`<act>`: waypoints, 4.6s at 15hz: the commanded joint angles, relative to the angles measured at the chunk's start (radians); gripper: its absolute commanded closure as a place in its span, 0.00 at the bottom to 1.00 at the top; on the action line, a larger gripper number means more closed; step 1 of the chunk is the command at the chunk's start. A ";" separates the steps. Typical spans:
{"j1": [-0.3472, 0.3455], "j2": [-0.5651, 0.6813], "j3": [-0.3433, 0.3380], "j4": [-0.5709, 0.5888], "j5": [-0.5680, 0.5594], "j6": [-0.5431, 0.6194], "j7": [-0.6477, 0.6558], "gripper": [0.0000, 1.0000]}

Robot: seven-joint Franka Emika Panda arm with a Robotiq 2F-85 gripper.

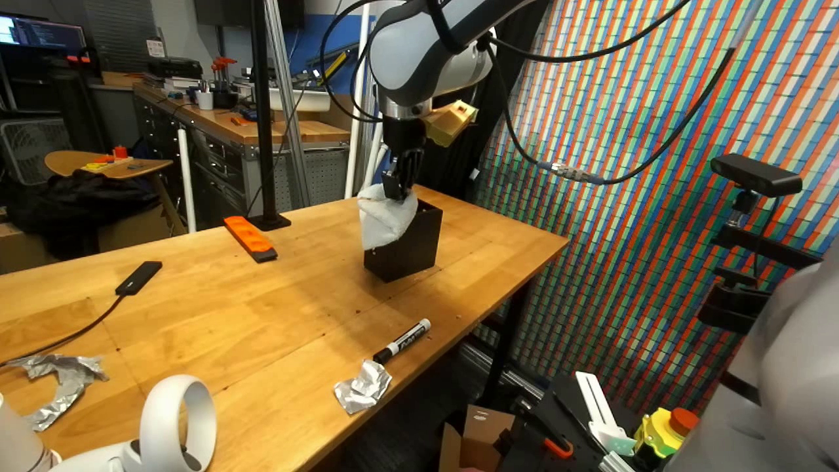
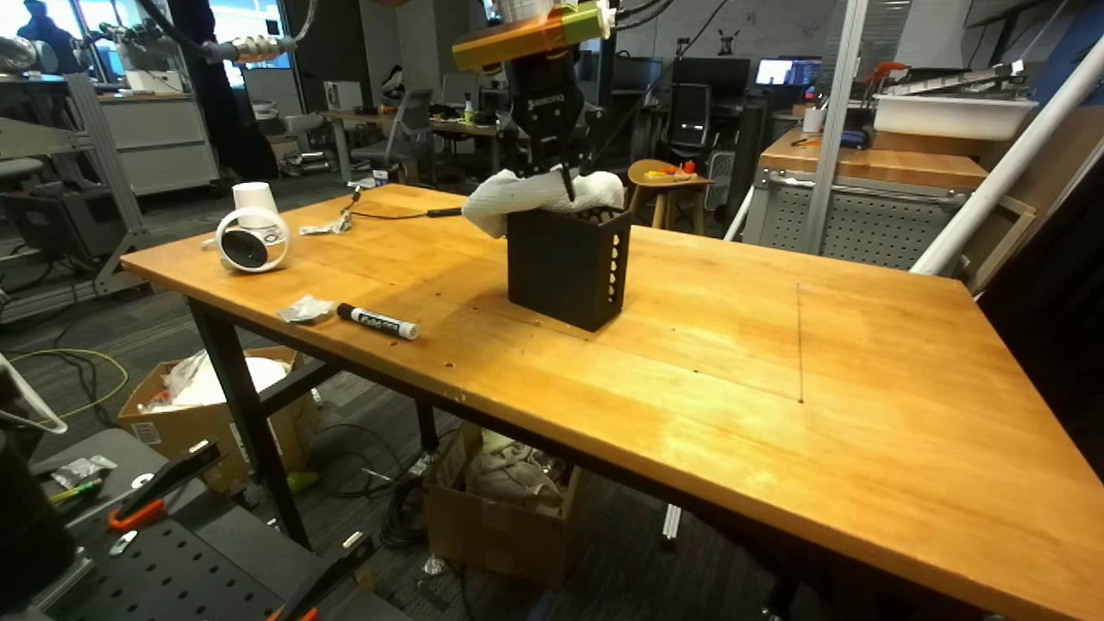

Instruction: Put the towel inside the black box

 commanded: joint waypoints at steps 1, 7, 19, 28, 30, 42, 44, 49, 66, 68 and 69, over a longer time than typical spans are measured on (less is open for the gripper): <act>-0.008 0.060 -0.011 0.064 0.040 -0.016 0.043 0.97; -0.042 0.157 -0.028 0.159 0.178 -0.073 0.055 0.97; -0.062 0.268 -0.017 0.226 0.265 -0.196 0.057 0.97; -0.074 0.325 0.008 0.157 0.419 -0.044 -0.028 0.97; -0.071 0.310 0.007 0.157 0.406 -0.030 -0.034 0.97; -0.071 0.134 0.026 0.137 0.392 0.101 -0.188 0.14; -0.065 0.105 0.028 0.129 0.387 0.113 -0.208 0.01; -0.053 0.028 0.031 0.099 0.404 0.109 -0.259 0.00; 0.045 -0.056 0.032 -0.095 0.495 0.263 -0.500 0.29; 0.047 -0.054 0.032 -0.105 0.500 0.277 -0.516 0.47; 0.047 -0.053 0.031 -0.109 0.502 0.280 -0.523 0.54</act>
